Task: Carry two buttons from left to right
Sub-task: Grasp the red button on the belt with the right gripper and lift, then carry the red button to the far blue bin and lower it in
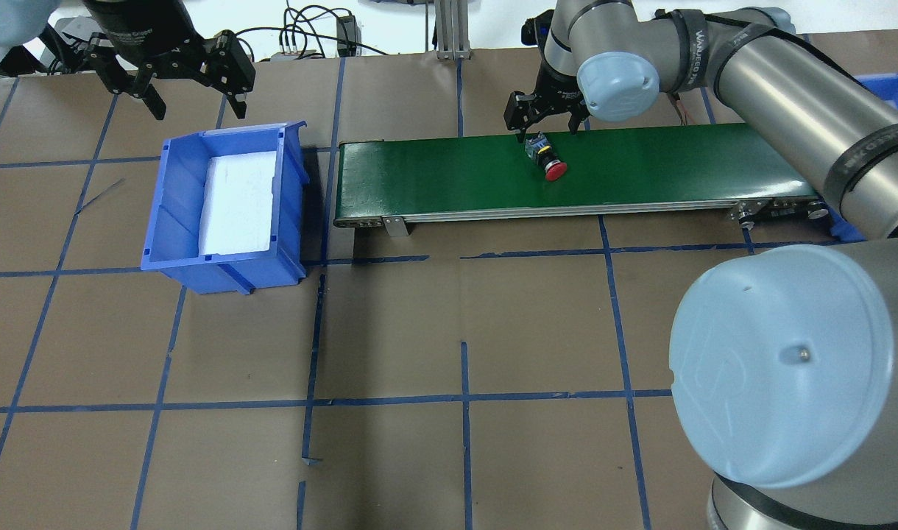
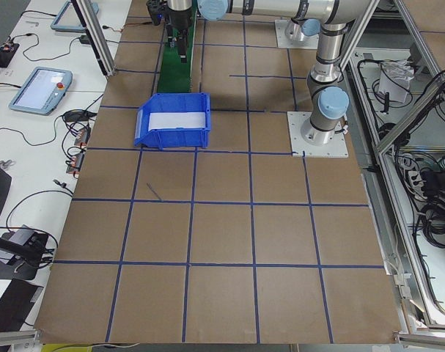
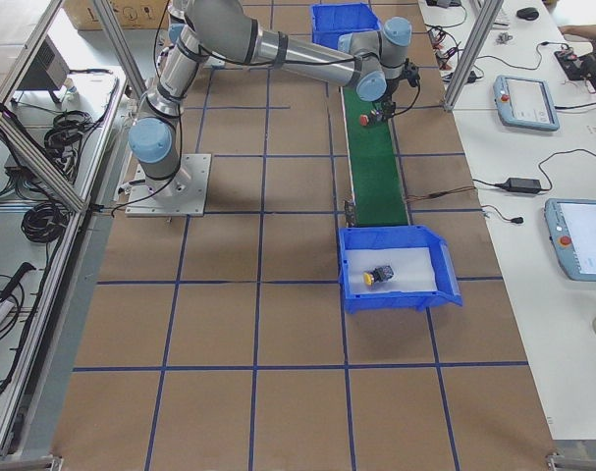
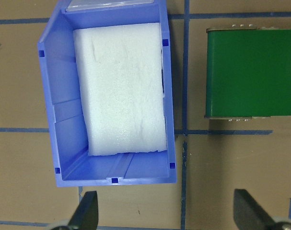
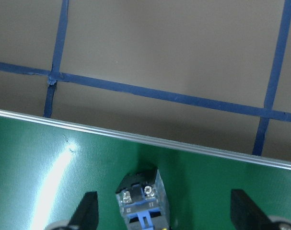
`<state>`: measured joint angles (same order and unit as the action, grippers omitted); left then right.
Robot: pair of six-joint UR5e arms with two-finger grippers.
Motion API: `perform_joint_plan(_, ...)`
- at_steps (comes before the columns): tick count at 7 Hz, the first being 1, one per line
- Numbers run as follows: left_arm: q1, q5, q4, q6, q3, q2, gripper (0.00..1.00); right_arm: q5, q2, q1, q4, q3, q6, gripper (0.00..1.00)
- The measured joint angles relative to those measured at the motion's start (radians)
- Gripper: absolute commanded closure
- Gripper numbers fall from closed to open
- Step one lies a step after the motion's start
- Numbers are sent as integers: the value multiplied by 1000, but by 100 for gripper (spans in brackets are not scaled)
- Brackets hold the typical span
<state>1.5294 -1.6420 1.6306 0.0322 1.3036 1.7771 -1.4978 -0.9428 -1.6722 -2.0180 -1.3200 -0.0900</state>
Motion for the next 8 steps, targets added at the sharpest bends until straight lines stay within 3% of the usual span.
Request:
perform_joint_plan(1, 0, 0, 0, 0, 1, -1, 0, -3, 0, 0, -4, -14, -5, 6)
perform_joint_plan(2, 0, 1, 0, 0, 1, -1, 0, -5, 0, 1, -7, -21, -9, 34)
perform_joint_plan(3, 0, 1, 0, 1, 0, -1, 0, -7, 1, 2, -8, -24, -11, 73)
perform_joint_plan(4, 0, 1, 0, 0, 0, -1, 0, -9, 1, 4, -8, -25, -13, 92)
perform_joint_plan(8, 0, 2, 0, 1, 0, -1, 0, -30, -2, 44, -8, -16, -103, 93)
